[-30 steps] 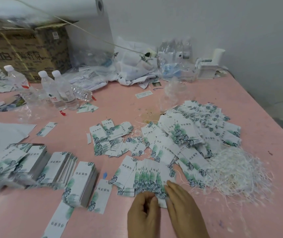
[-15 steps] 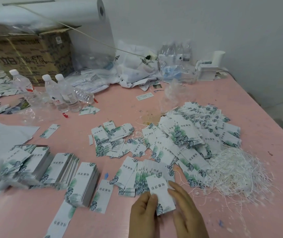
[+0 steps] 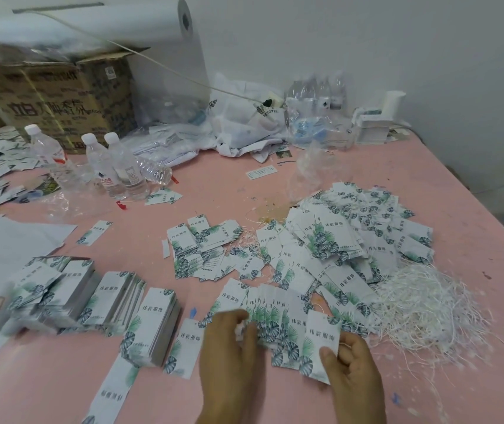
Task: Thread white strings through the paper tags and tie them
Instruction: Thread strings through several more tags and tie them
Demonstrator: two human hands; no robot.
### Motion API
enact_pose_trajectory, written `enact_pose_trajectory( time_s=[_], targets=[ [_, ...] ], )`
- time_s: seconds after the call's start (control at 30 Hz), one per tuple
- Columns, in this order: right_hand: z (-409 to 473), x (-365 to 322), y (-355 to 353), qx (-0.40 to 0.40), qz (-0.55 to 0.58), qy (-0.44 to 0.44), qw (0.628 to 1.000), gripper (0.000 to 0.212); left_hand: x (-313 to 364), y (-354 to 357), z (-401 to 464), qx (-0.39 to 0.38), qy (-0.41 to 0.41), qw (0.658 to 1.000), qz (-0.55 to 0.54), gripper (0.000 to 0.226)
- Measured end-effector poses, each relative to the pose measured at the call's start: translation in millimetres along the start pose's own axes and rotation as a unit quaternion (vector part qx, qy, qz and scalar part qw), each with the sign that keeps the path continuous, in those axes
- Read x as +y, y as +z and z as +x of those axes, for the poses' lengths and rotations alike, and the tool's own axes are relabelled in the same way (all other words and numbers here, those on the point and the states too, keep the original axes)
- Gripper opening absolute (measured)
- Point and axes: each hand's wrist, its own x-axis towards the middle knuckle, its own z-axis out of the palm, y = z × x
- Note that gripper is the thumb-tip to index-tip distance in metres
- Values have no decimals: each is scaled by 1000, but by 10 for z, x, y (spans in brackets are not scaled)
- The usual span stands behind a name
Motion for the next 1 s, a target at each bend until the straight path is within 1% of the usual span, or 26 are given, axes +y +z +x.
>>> enact_pose_trajectory(
  time_s=[0.03,0.07,0.13,0.2,0.27,0.43,0.47,0.5,0.57,0.6,0.63,0.7,0.77,0.8,0.87,0.93,1.0],
  targets=[
    [-3,-2,-1,-4,-4,1,1000,23,-48,-34,130,17,19,999,43,26],
    [-10,-6,7,-7,-7,1,1000,23,-96,-57,260,24,20,996,82,33],
    [-19,-17,20,-11,-9,-1,1000,24,-172,-93,465,9,-18,989,148,47],
    [-13,-20,27,-15,-11,-2,1000,25,-217,-103,575,-24,-58,980,188,54],
    [-8,-21,29,-21,-15,-3,1000,25,-229,-114,634,-44,-68,976,201,52],
    [-25,-37,26,-26,-31,-8,999,26,-214,-111,727,-40,-59,980,186,53],
    [-29,-47,26,-25,-35,-9,999,27,-191,-119,731,-41,-64,984,162,50],
    [-32,-57,27,-24,-41,-8,999,27,-163,-133,729,-47,-71,988,132,40],
    [-35,-66,29,-26,-48,-6,999,27,-131,-165,720,-60,-76,991,94,14],
    [-36,-68,29,-26,-49,-4,998,27,-133,-178,713,-62,-73,992,83,6],
    [-38,-71,29,-25,-52,-4,998,26,-134,-193,702,-61,-72,993,73,4],
    [-41,-72,29,-23,-55,-6,998,26,-103,-243,653,-40,-75,996,40,8],
    [-48,-70,23,-20,-53,-6,998,25,1,-277,528,-25,-87,995,-46,12],
    [-52,-68,15,-19,-50,-7,999,24,70,-275,429,-37,-96,989,-106,12],
    [-50,-73,6,-17,-31,-3,999,23,174,-187,162,-85,-120,967,-210,13],
    [-79,-109,13,-12,6,9,1000,24,252,-41,-129,-132,-145,939,-281,10],
    [-147,-143,38,-13,73,32,997,26,308,110,-370,-162,-168,917,-325,20]
  ],
)
